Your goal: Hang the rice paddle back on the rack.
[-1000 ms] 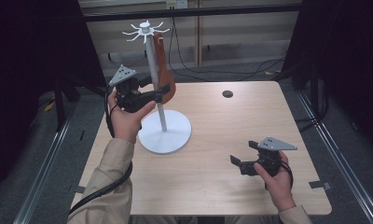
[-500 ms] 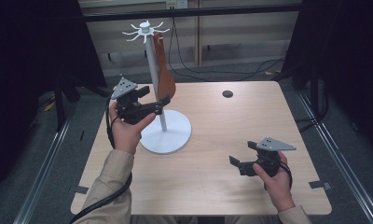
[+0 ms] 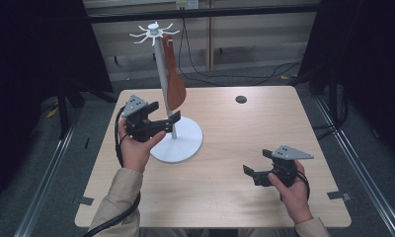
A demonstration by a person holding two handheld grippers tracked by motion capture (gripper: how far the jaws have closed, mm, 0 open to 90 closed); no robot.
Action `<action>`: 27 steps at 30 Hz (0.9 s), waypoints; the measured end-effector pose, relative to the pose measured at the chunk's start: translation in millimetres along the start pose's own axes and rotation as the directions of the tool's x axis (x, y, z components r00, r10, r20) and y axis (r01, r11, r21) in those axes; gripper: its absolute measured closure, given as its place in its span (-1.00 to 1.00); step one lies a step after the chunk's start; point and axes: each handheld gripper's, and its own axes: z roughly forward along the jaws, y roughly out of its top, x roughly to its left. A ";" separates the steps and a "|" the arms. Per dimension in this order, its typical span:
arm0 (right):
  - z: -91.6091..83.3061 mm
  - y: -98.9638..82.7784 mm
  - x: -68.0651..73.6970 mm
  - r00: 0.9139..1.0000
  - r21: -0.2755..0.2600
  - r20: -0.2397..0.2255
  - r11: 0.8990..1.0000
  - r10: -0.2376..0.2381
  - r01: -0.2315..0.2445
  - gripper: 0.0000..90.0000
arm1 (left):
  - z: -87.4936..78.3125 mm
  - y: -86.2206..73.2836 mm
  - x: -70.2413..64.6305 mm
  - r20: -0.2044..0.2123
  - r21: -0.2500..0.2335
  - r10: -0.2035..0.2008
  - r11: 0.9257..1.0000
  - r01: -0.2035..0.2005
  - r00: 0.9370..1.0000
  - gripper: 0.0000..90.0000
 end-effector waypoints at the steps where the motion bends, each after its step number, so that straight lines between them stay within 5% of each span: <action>1: 0.1 0.0 0.0 1.000 0.000 -0.001 1.000 0.000 0.000 -0.92 | -0.2 -2.5 -0.1 0.001 0.000 -0.005 1.000 0.005 1.000 -0.72; 27: 0.6 -1.5 0.9 1.000 0.002 -0.002 1.000 -0.003 0.003 -0.92 | -7.7 -70.7 -9.3 0.001 0.020 -0.021 1.000 0.021 1.000 -0.72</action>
